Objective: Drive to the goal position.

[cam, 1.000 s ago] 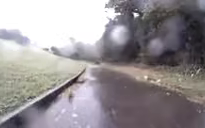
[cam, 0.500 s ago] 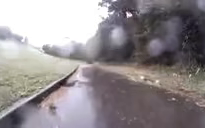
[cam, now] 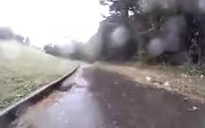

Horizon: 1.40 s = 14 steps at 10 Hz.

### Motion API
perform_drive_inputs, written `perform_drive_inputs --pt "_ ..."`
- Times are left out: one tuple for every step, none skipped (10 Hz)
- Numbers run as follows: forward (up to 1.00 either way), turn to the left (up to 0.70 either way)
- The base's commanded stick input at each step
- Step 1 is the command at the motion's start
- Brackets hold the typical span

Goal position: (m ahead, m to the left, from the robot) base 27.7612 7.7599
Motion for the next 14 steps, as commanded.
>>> perform_drive_inputs --pt "1.00 0.00" --pt "1.00 0.00" --pt "1.00 0.00" --pt "1.00 0.00" --pt "1.00 0.00" --pt "1.00 0.00" --pt "1.00 0.00" --pt "1.00 0.00" --pt "1.00 0.00" --pt "1.00 0.00" --pt "1.00 0.00" --pt "1.00 0.00" --pt "1.00 0.00" --pt "1.00 0.00"
